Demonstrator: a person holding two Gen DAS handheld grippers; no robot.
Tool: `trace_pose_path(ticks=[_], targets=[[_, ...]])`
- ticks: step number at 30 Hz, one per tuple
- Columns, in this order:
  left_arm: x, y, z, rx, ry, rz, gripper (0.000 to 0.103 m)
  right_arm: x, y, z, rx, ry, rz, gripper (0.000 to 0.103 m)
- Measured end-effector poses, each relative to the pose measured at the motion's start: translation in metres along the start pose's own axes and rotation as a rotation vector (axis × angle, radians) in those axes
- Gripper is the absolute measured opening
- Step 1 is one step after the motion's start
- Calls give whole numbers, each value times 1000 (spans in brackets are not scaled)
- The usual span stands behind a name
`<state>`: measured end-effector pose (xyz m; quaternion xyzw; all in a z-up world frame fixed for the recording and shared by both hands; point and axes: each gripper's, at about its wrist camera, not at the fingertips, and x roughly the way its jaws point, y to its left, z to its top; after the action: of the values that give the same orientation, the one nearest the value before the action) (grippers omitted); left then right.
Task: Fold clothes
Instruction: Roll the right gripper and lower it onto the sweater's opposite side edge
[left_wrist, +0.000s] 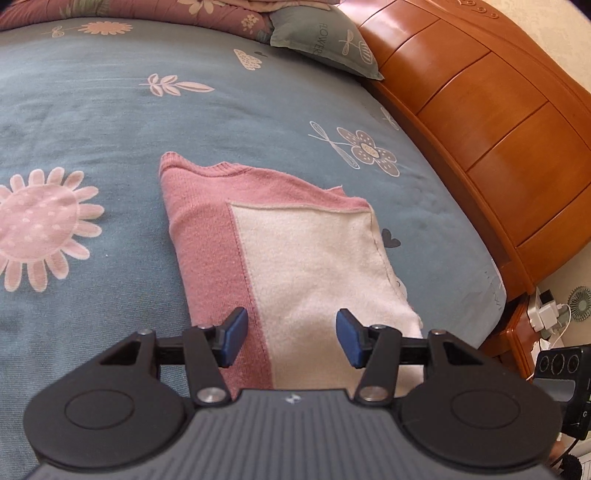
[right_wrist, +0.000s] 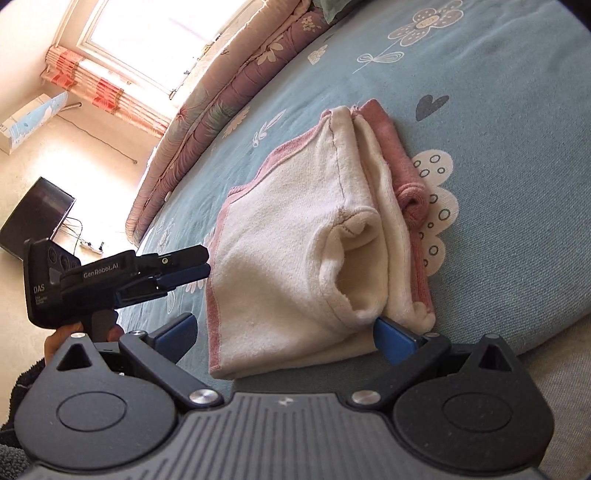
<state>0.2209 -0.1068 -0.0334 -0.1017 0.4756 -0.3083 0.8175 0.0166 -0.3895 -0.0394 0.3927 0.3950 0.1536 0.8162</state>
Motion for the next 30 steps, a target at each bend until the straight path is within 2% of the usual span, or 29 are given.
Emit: trace_pose_path(ticks=[4, 8, 12, 19, 24, 30], targets=[[-1, 0, -2, 2, -11, -11, 55, 9, -18, 15, 130, -1, 42, 103], [-1, 1, 0, 6, -5, -22, 55, 11, -23, 34, 159, -16, 56, 103], [-1, 4, 0, -7, -9, -35, 56, 12, -22, 59, 137, -39, 42, 103], [1, 8, 2, -27, -10, -55, 57, 29, -23, 103, 115, -32, 92, 103], [2, 11, 1, -36, -10, -67, 58, 58, -28, 110, 116, 48, 70, 103], [3, 10, 1, -35, -8, -66, 59, 76, -15, 111, 24, 68, 0, 103]])
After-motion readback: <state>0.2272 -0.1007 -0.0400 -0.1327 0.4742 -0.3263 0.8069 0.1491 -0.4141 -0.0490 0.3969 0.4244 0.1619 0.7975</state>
